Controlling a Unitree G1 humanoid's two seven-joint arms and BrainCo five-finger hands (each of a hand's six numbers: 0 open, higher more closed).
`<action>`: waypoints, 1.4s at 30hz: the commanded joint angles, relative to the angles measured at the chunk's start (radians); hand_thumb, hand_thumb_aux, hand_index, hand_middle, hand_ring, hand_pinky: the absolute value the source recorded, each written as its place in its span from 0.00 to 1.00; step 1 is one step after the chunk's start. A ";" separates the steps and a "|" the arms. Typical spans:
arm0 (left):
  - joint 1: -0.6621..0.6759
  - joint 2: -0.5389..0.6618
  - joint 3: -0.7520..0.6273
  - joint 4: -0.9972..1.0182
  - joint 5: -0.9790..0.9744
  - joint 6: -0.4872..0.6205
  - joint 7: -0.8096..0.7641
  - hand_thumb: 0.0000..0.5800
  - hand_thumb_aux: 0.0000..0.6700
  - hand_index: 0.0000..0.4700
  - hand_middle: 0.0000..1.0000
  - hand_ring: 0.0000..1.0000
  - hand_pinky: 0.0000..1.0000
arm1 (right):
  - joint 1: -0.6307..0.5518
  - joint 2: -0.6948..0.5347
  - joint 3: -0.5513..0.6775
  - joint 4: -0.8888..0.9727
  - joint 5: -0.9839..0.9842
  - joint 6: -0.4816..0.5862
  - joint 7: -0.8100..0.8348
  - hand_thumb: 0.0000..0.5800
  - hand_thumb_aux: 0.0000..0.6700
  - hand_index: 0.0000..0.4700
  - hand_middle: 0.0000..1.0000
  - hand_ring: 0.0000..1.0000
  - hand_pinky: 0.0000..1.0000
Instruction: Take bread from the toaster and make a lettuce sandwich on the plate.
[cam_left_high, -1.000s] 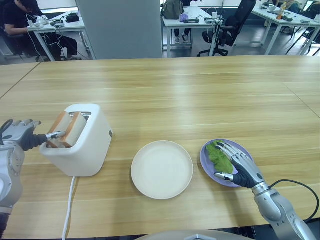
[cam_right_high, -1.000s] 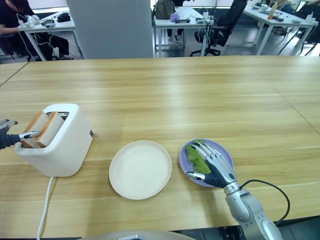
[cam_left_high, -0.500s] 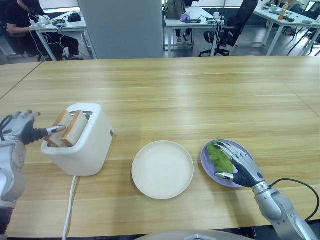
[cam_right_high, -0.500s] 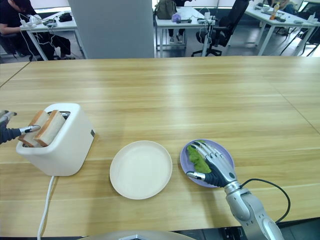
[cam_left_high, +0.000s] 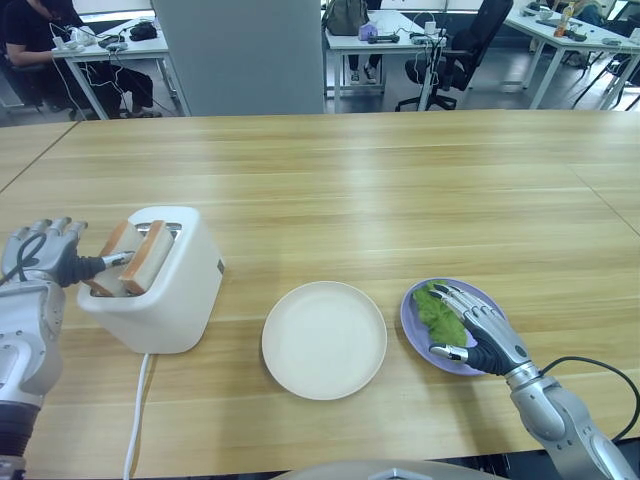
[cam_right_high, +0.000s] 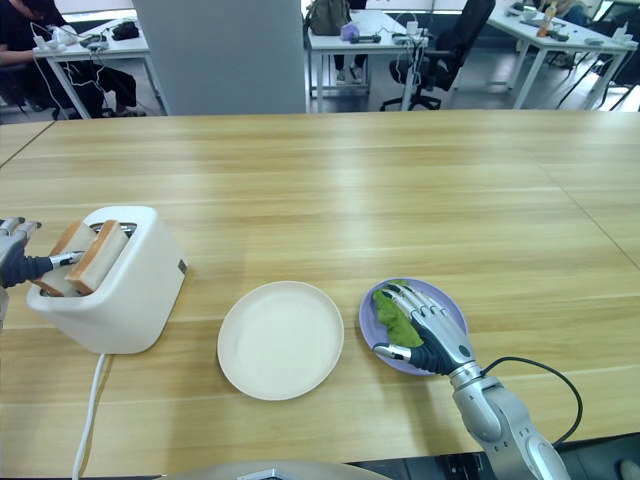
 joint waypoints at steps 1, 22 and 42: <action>0.025 0.005 -0.038 0.007 0.017 0.007 -0.023 0.00 0.00 0.00 0.00 0.00 0.00 | -0.001 -0.016 -0.011 0.019 0.012 -0.006 0.013 0.00 0.00 0.00 0.00 0.00 0.00; 0.044 -0.096 -0.009 -0.087 -0.125 -0.025 -0.053 1.00 1.00 0.98 0.00 0.00 0.00 | -0.019 -0.075 -0.007 0.068 -0.060 -0.001 -0.002 0.00 0.00 0.00 0.00 0.00 0.00; 0.043 -0.133 0.211 -0.436 -0.189 -0.035 0.016 1.00 1.00 0.98 1.00 1.00 1.00 | -0.251 -0.222 0.174 0.422 -0.378 0.103 -0.067 0.00 0.00 0.00 0.00 0.00 0.00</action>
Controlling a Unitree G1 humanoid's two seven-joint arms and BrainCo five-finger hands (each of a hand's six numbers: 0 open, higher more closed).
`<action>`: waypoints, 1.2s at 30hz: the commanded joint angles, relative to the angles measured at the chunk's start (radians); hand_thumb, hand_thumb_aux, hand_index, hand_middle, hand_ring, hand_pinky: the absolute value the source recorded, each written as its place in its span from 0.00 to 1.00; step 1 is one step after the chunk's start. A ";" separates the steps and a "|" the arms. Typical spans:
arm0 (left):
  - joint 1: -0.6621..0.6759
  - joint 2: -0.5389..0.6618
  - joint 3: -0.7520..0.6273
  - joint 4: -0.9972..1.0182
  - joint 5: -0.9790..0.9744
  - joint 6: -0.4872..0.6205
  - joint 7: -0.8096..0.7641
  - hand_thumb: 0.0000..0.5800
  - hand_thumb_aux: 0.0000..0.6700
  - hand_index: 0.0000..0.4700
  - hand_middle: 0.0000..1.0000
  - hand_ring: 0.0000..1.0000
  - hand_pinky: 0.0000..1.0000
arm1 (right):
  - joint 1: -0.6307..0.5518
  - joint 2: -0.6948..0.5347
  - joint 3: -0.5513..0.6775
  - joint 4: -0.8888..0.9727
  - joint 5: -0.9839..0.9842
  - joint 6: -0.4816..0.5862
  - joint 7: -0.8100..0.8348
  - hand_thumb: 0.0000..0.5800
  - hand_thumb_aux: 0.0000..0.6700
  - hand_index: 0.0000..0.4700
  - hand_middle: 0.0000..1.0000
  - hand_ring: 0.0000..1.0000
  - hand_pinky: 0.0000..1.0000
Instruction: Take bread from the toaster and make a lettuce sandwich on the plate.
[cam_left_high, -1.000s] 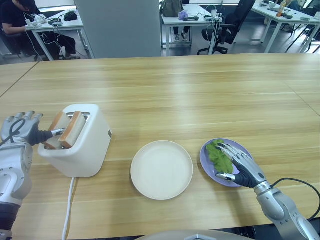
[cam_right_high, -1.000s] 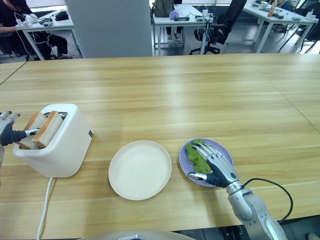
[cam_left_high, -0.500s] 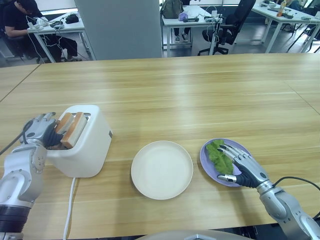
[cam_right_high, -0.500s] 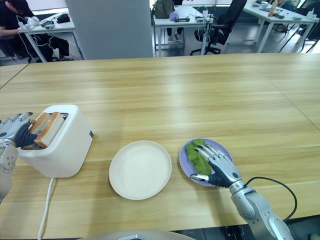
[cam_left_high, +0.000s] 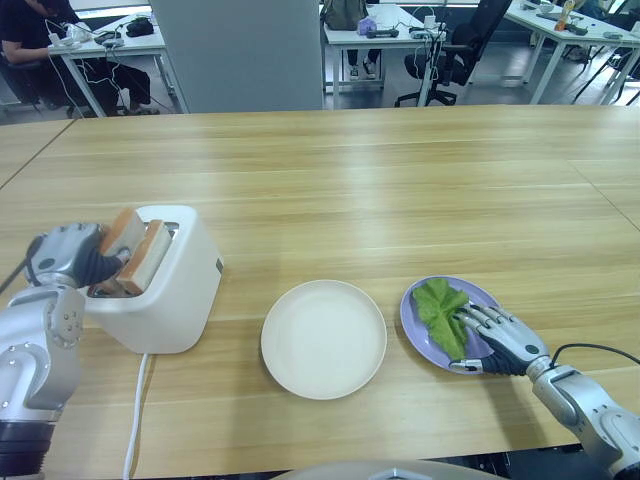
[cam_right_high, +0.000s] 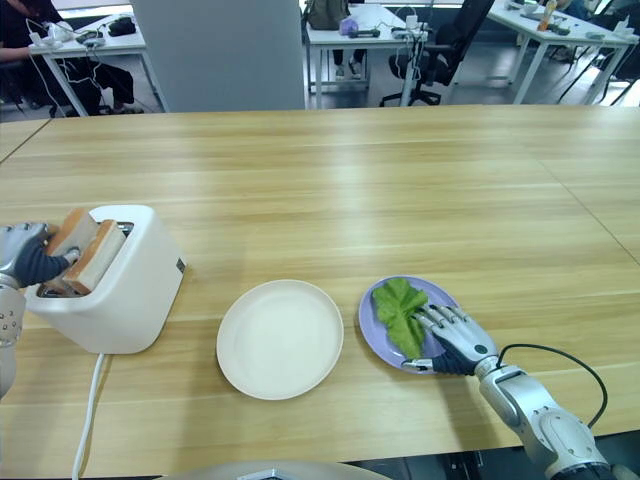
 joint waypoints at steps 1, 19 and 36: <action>-0.020 -0.027 0.066 -0.185 -0.047 0.001 -0.038 1.00 1.00 0.98 1.00 1.00 1.00 | -0.064 0.001 0.056 0.080 -0.034 0.007 -0.026 0.00 0.00 0.00 0.00 0.00 0.00; -0.025 -0.252 -0.107 -0.607 -0.240 0.141 -0.348 1.00 1.00 0.98 1.00 1.00 1.00 | -0.103 0.017 0.102 0.091 0.001 0.046 -0.105 1.00 1.00 0.98 0.00 0.00 0.00; 0.112 -0.457 -0.621 -0.317 -0.251 0.019 -0.362 1.00 1.00 0.98 1.00 1.00 1.00 | -0.084 0.010 0.026 -0.063 0.087 0.002 -0.204 1.00 1.00 0.98 0.00 0.00 0.00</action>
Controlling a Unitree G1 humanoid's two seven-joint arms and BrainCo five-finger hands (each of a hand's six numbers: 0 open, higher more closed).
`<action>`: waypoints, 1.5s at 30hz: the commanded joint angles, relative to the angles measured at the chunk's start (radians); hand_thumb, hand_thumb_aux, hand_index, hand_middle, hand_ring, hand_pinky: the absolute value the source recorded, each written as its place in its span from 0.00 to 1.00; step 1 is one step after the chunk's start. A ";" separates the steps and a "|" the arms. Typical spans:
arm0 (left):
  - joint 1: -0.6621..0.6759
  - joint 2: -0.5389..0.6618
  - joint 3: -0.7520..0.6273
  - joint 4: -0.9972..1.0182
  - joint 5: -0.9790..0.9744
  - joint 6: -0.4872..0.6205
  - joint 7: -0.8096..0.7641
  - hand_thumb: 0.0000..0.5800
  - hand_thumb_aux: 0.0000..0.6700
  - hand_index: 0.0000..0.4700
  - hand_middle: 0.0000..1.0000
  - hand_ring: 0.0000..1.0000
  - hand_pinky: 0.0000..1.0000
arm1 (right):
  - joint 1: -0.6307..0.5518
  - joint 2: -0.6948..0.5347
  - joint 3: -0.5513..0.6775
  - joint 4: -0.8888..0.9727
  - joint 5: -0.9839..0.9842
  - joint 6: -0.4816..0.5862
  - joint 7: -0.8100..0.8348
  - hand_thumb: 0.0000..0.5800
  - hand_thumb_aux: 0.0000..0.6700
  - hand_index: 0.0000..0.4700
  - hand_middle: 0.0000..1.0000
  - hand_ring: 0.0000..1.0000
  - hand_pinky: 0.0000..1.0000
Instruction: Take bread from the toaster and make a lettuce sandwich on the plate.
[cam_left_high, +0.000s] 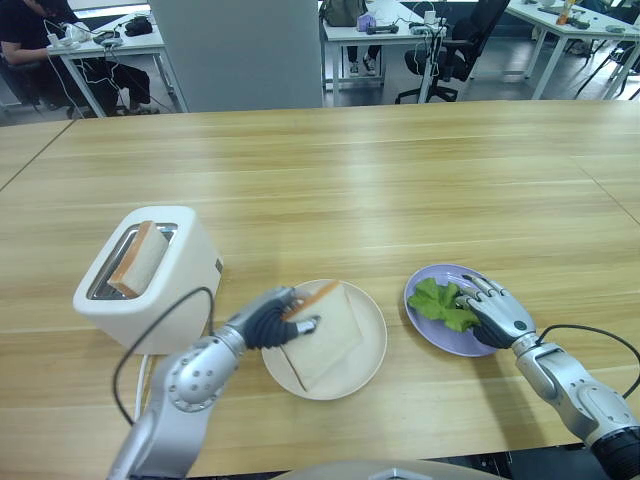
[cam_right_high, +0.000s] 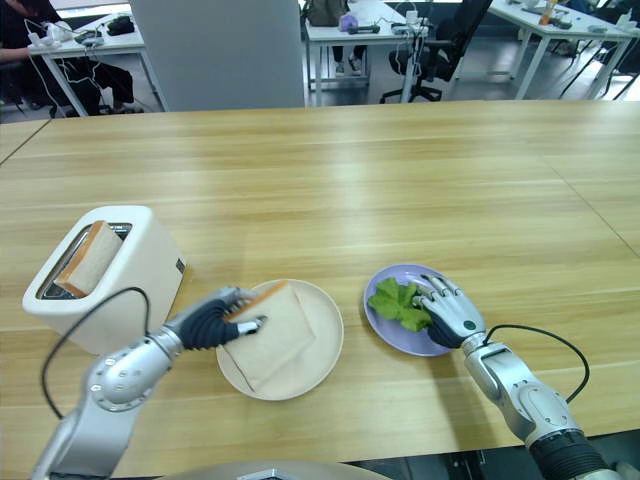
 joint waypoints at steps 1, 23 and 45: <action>-0.016 -0.022 -0.093 0.153 0.019 -0.054 0.019 1.00 1.00 0.98 1.00 1.00 1.00 | 0.007 -0.009 -0.036 -0.065 0.025 -0.018 -0.023 1.00 1.00 0.98 0.00 0.00 0.00; -0.255 -0.002 -0.169 0.542 0.326 -0.327 0.344 1.00 1.00 0.98 0.15 0.15 0.15 | 0.026 0.023 -0.136 -0.332 0.110 -0.057 0.084 1.00 1.00 0.98 0.00 0.00 0.00; -0.186 0.040 -0.057 0.353 0.442 -0.305 0.402 0.00 0.00 0.00 0.00 0.00 0.00 | -0.089 0.178 -0.061 -0.468 0.108 -0.082 0.226 1.00 1.00 0.98 0.00 0.00 0.00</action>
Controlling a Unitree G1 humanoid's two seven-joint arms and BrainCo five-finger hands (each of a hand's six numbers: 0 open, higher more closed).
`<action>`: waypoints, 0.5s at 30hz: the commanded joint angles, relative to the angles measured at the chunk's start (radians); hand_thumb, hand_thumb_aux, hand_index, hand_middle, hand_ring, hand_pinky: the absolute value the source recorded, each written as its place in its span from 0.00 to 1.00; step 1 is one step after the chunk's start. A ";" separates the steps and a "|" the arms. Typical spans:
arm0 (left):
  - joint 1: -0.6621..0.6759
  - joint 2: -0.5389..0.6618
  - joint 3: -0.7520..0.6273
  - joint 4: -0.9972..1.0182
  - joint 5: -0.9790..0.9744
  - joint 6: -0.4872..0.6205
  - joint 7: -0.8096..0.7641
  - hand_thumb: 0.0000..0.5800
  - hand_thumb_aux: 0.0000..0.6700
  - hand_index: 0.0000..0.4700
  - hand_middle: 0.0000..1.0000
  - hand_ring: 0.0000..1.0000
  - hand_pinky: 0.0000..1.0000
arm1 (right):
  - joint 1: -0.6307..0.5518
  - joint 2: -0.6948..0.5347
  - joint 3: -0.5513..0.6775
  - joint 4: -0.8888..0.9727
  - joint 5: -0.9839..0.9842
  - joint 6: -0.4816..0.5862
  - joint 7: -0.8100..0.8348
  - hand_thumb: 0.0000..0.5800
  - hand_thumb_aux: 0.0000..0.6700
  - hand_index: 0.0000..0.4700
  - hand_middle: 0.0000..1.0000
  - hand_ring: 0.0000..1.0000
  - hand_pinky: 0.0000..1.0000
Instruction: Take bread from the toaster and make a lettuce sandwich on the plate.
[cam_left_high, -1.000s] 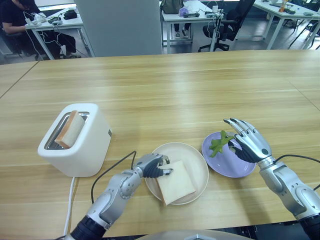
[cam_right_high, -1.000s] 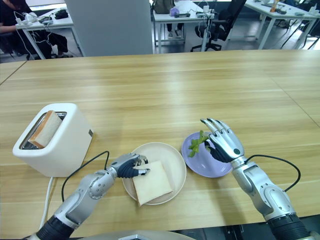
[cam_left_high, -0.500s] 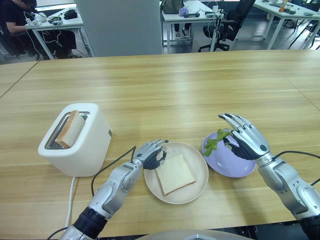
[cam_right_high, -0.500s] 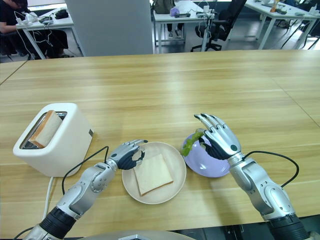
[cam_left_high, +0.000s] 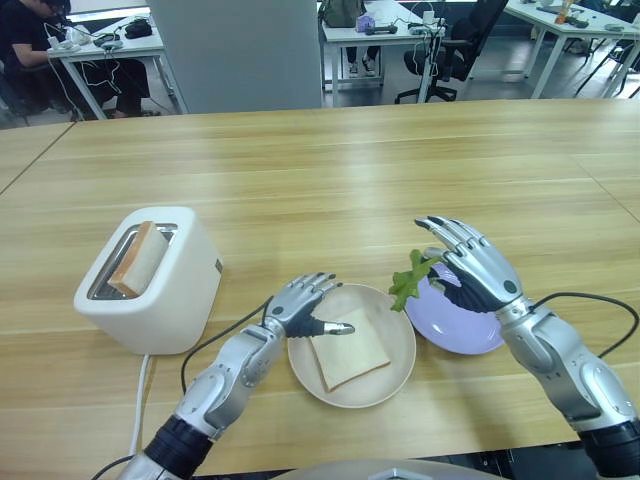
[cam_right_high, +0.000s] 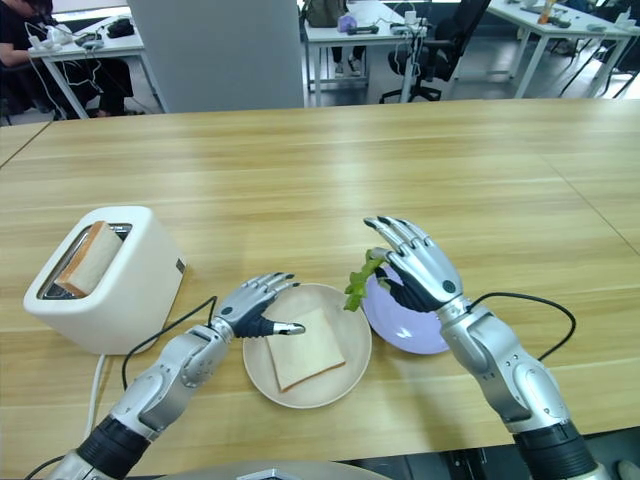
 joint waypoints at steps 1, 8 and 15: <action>0.046 0.032 0.101 -0.134 0.008 0.035 -0.002 0.00 0.00 0.00 0.00 0.00 0.00 | -0.042 0.048 0.044 -0.033 -0.012 0.006 0.046 1.00 1.00 0.98 0.00 0.00 0.00; 0.100 0.119 0.394 -0.338 -0.023 0.108 -0.054 0.00 0.00 0.00 0.00 0.00 0.00 | -0.068 0.164 0.140 -0.005 -0.064 0.026 0.064 1.00 1.00 0.98 0.00 0.00 0.00; 0.159 0.209 0.664 -0.397 -0.036 0.149 -0.113 0.00 0.00 0.00 0.00 0.00 0.00 | -0.073 0.250 0.235 0.081 -0.111 0.039 0.045 1.00 1.00 0.98 0.00 0.00 0.00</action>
